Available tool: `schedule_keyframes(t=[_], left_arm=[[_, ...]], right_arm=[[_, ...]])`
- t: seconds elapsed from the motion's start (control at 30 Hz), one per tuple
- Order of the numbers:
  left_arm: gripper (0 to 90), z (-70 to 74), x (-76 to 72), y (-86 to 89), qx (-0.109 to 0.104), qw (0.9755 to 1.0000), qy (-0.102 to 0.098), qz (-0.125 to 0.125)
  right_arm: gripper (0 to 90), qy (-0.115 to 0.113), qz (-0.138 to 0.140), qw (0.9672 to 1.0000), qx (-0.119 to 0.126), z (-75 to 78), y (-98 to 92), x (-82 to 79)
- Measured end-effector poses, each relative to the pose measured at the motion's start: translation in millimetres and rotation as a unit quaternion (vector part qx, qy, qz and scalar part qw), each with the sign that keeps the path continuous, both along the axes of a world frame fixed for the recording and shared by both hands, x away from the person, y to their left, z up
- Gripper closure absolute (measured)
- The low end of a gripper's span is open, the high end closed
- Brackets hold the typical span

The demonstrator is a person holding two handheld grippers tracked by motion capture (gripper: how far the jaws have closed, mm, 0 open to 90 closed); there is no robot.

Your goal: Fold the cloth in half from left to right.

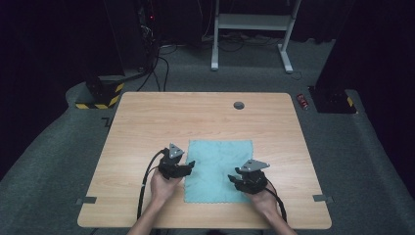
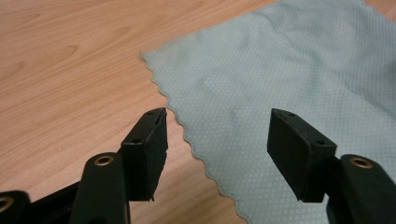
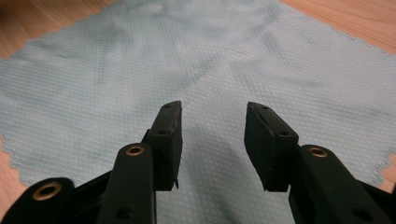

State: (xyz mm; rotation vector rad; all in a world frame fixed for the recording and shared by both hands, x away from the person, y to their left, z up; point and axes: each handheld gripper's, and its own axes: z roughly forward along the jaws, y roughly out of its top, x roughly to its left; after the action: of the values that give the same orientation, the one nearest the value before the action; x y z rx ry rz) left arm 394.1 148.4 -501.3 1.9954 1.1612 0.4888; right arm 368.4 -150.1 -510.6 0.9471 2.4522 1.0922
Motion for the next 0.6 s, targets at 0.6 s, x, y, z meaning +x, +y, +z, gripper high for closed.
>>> schedule_keyframes(t=[0.6], left_arm=[[42.5, 3.0, 37.3, 13.2, -0.037, 0.9982, 0.014, 0.045]], right_arm=[[62.6, 0.009, 0.05, 0.9985, 0.021, 1.6, 35.4, -8.4]])
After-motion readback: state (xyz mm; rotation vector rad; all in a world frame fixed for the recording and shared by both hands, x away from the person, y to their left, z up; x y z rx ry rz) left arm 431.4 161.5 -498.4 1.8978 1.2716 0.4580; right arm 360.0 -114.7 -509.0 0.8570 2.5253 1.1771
